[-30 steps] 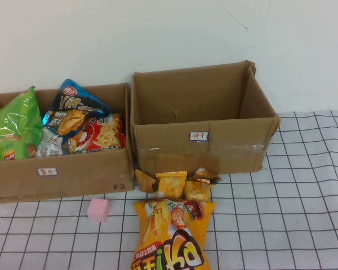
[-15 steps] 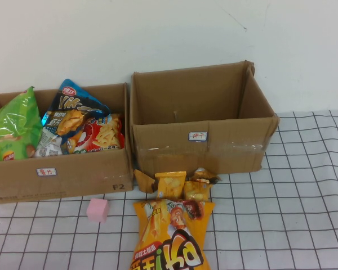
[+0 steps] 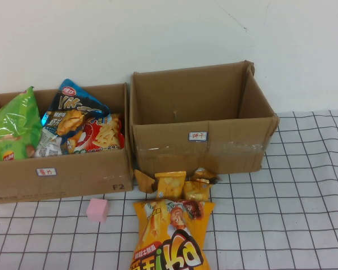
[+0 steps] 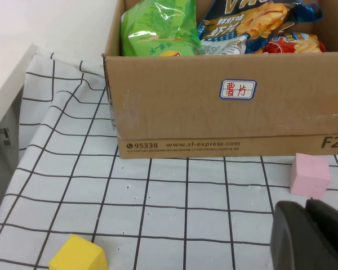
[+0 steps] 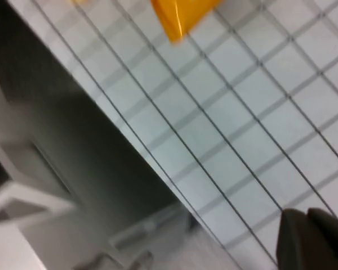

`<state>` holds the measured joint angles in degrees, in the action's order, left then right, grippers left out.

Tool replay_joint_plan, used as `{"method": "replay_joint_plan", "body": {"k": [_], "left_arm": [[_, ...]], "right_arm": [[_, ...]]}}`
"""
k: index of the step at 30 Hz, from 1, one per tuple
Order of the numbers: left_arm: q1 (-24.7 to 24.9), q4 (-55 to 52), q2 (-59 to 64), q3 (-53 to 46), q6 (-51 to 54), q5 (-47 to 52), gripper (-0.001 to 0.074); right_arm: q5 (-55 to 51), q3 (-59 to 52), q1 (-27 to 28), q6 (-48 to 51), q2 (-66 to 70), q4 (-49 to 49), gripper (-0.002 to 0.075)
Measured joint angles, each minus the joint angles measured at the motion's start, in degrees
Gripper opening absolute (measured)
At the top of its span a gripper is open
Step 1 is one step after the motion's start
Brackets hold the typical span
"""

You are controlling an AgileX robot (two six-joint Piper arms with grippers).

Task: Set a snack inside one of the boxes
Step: Pick up the potato chip

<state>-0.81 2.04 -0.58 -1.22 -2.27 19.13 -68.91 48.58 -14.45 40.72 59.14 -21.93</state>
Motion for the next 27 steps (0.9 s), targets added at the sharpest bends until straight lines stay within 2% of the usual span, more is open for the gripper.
{"method": "replay_joint_plan", "body": {"k": [5,9,12,14,16,18,23,24,27], "left_arm": [[0.0,0.0,0.0,0.0,0.0,0.0,-0.0001],[0.0,0.0,0.0,0.0,0.0,0.0,-0.0001],[0.0,0.0,0.0,0.0,0.0,0.0,-0.0001],[0.0,0.0,0.0,0.0,0.0,0.0,-0.0001],[0.0,0.0,0.0,0.0,0.0,0.0,-0.0001],[0.0,0.0,0.0,0.0,0.0,0.0,-0.0001],[0.0,0.0,0.0,0.0,0.0,0.0,-0.0001],[0.0,0.0,0.0,0.0,0.0,0.0,-0.0001],[0.0,0.0,0.0,0.0,0.0,0.0,-0.0001]], "right_arm": [[9.7,1.7,-15.4,-12.6,8.6,12.4,-0.0001],[18.5,2.4,-22.2,-20.3,15.9,15.0,-0.0001],[19.7,5.1,-25.1,-22.5,23.0,15.1,0.0002],[19.5,8.0,-26.5,-23.0,27.9,15.1,0.0030],[19.1,11.1,-27.6,-23.1,31.8,14.3,0.0099],[19.4,13.6,-28.7,-23.4,35.3,13.0,0.0200],[26.5,17.5,-31.0,-24.5,42.0,9.9,0.0548],[28.3,17.7,-31.1,-24.9,42.8,9.1,0.0599],[34.5,17.8,-31.1,-27.4,45.3,7.9,0.0664]]}}
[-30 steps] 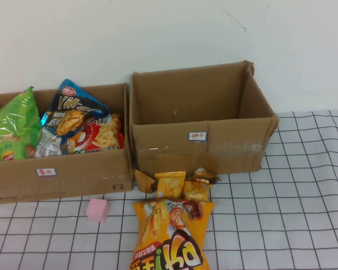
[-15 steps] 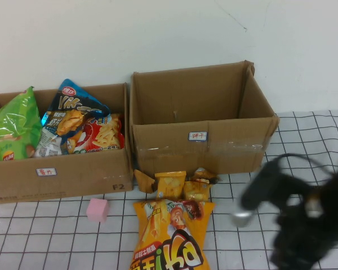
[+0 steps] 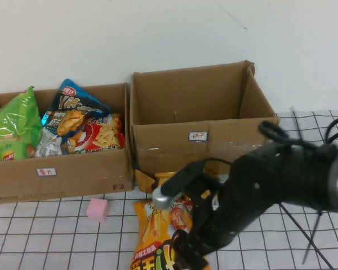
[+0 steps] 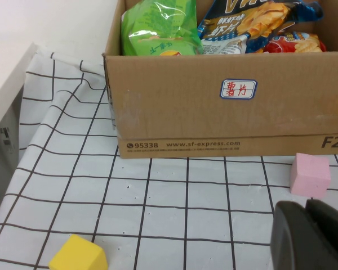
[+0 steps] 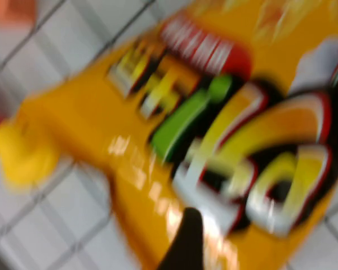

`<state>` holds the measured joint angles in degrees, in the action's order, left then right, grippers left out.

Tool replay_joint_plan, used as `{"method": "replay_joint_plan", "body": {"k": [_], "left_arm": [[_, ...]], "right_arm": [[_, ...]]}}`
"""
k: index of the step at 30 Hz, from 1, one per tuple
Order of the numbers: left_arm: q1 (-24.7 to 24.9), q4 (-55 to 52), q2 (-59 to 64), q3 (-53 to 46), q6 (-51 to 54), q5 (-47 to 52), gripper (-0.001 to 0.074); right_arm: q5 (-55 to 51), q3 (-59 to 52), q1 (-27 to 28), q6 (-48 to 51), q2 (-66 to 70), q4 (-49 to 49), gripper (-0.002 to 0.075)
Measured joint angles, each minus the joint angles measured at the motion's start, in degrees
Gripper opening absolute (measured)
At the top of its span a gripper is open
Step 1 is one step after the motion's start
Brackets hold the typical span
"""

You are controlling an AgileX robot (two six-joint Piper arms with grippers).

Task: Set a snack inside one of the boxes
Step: Pick up the potato chip, then place the potato chip in the potato chip box

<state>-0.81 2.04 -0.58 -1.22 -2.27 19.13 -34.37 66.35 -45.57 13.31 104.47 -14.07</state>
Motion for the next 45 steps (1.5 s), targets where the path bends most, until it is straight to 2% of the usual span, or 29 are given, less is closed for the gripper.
{"method": "replay_joint_plan", "body": {"k": [7,21,22,24,28,35,36,39,42,45], "left_arm": [[0.0,0.0,0.0,0.0,0.0,0.0,-0.0001],[0.0,0.0,0.0,0.0,0.0,0.0,-0.0001],[0.0,0.0,0.0,0.0,0.0,0.0,-0.0001],[0.0,0.0,0.0,0.0,0.0,0.0,-0.0001],[0.0,0.0,0.0,0.0,0.0,0.0,-0.0001],[0.0,0.0,0.0,0.0,0.0,0.0,-0.0001],[0.0,0.0,0.0,0.0,0.0,0.0,-0.0001],[0.0,0.0,0.0,0.0,0.0,0.0,-0.0001],[0.0,0.0,0.0,0.0,0.0,0.0,-0.0001],[0.0,0.0,0.0,0.0,0.0,0.1,-0.0001]], "right_arm": [[8.5,1.8,0.0,-3.1,5.9,-1.2,0.0689],[9.2,8.7,0.1,-5.0,16.7,-4.6,0.0689],[8.8,8.8,0.1,-5.0,16.8,-4.6,0.0673],[8.3,9.0,0.1,-4.6,16.9,-4.7,0.0592],[7.3,9.5,0.1,-3.2,16.7,-5.7,0.0274],[5.2,9.7,0.0,-2.1,14.0,-6.5,0.0248],[4.7,9.4,0.0,-1.7,13.2,-6.3,0.0227],[3.9,8.9,-0.4,0.4,8.1,-5.5,0.0089],[8.0,8.8,-1.2,2.2,1.8,-5.1,0.0057],[16.6,8.8,-2.0,4.7,-3.3,-5.1,0.0050]]}}
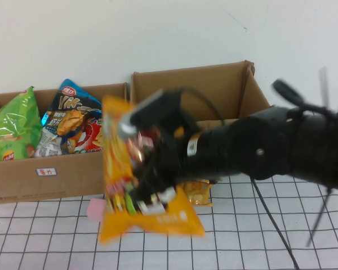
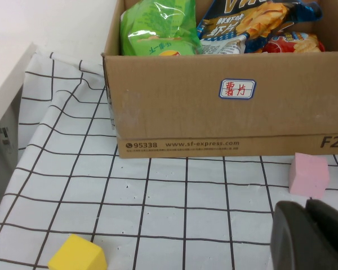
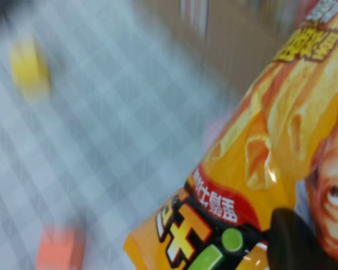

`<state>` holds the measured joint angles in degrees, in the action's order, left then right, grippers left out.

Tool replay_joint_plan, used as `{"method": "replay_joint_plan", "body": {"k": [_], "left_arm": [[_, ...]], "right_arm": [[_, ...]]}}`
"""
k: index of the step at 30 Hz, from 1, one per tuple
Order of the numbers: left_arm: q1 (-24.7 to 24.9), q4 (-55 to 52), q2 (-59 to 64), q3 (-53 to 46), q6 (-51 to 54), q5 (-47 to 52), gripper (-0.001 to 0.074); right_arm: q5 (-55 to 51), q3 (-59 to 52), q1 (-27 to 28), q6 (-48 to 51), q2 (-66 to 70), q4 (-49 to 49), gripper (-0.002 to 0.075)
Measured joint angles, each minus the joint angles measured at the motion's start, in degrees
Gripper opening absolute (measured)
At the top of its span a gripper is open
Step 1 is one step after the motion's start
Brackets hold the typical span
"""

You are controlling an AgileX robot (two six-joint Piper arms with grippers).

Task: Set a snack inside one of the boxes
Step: Place the potato chip in the potato chip box

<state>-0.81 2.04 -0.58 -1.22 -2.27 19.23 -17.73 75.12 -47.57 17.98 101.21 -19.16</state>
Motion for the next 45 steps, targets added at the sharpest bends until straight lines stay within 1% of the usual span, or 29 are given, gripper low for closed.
{"method": "replay_joint_plan", "body": {"k": [5,11,13,16,18,20,22,28,31,34,39,42,45], "left_arm": [[0.0,0.0,0.0,0.0,0.0,0.0,-0.0001],[0.0,0.0,0.0,0.0,0.0,0.0,-0.0001],[0.0,0.0,0.0,0.0,0.0,0.0,-0.0001],[0.0,0.0,0.0,0.0,0.0,0.0,-0.0001],[0.0,0.0,0.0,0.0,0.0,0.0,-0.0001],[0.0,0.0,0.0,0.0,0.0,0.0,-0.0001],[0.0,0.0,0.0,0.0,0.0,0.0,-0.0001],[0.0,0.0,0.0,0.0,0.0,0.0,-0.0001],[0.0,0.0,0.0,0.0,0.0,0.0,-0.0001],[0.0,0.0,0.0,0.0,0.0,0.0,-0.0001],[0.0,0.0,0.0,0.0,0.0,0.0,-0.0001],[0.0,0.0,0.0,0.0,0.0,0.0,-0.0001],[0.0,0.0,0.0,0.0,0.0,0.0,-0.0001]], "right_arm": [[13.1,0.0,-0.4,0.9,-2.2,0.8,0.0048],[28.2,0.0,-0.4,-0.2,2.0,1.7,0.0045],[32.3,1.1,-0.4,-2.7,4.1,3.3,0.0045],[37.4,4.6,-0.4,-9.1,7.6,10.2,0.0044],[39.8,8.6,-0.4,-13.8,10.4,15.3,0.0043],[41.2,12.8,-0.4,-17.3,13.6,18.0,0.0043],[42.2,17.9,-0.4,-18.7,16.8,19.2,0.0043],[39.7,32.4,-0.4,-19.8,27.9,19.8,0.0041],[37.1,39.4,-0.4,-18.0,33.9,19.2,0.0057],[34.1,44.3,-0.1,-14.2,38.6,16.2,0.0132],[24.0,48.9,1.9,-11.0,42.9,9.7,0.0340],[18.1,49.4,3.2,-10.0,43.1,8.3,0.0401],[12.7,49.4,3.6,-8.6,41.7,8.1,0.0420]]}}
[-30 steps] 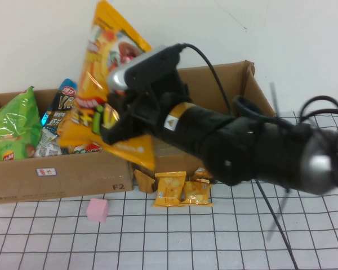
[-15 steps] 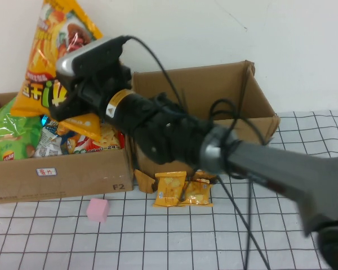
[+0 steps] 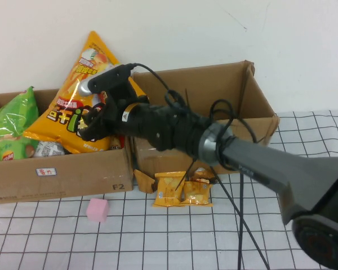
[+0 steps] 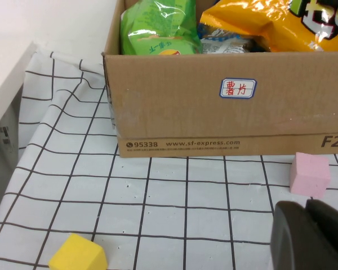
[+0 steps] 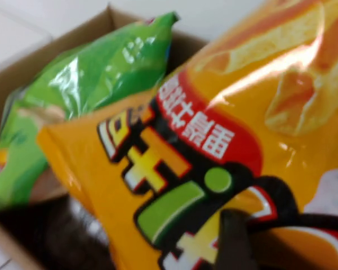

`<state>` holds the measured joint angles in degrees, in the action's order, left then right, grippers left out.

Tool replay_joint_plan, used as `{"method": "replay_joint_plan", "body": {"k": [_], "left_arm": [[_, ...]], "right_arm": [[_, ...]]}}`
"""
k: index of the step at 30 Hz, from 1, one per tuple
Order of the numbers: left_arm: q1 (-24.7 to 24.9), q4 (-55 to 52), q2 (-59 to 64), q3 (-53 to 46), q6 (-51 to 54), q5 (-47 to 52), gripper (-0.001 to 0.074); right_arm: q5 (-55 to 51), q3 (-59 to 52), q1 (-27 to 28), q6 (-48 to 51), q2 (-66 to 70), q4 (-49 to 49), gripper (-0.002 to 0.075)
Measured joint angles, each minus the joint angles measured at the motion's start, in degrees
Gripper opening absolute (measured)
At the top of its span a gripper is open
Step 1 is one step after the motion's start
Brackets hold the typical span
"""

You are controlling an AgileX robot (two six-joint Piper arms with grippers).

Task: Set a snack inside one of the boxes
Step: Place the potato chip in the potato chip box, then pick up the biscuit

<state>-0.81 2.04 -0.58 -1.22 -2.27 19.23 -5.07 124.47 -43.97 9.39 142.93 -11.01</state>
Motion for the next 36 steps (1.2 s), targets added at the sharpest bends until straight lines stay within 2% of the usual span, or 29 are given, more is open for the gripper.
{"method": "replay_joint_plan", "body": {"k": [6,14,18,21,26,30,32,36], "left_arm": [[0.0,0.0,0.0,0.0,0.0,0.0,-0.0001],[0.0,0.0,0.0,0.0,0.0,0.0,-0.0001],[0.0,0.0,0.0,0.0,0.0,0.0,-0.0001],[0.0,0.0,0.0,0.0,0.0,0.0,-0.0001],[0.0,0.0,0.0,0.0,0.0,0.0,-0.0001],[0.0,0.0,0.0,0.0,0.0,0.0,-0.0001],[0.0,0.0,0.0,0.0,0.0,0.0,-0.0001],[0.0,0.0,0.0,0.0,0.0,0.0,-0.0001]], "right_arm": [[-10.1,0.0,-0.2,0.7,-8.1,1.9,0.0410],[-27.2,-1.1,-0.5,0.2,-18.3,4.1,0.0262],[-34.3,-5.9,-0.6,-3.7,-20.9,7.2,0.0205],[-35.7,-11.6,-0.6,-6.9,-23.5,9.0,0.0189],[-30.3,-24.9,-0.6,-9.4,-29.9,9.6,0.0185],[-20.6,-36.6,-0.9,-7.9,-33.4,7.5,0.0199],[-14.3,-41.7,-1.5,-5.0,-33.8,5.7,0.0245],[-0.5,-50.8,-2.9,3.2,-33.0,3.8,0.0422]]}}
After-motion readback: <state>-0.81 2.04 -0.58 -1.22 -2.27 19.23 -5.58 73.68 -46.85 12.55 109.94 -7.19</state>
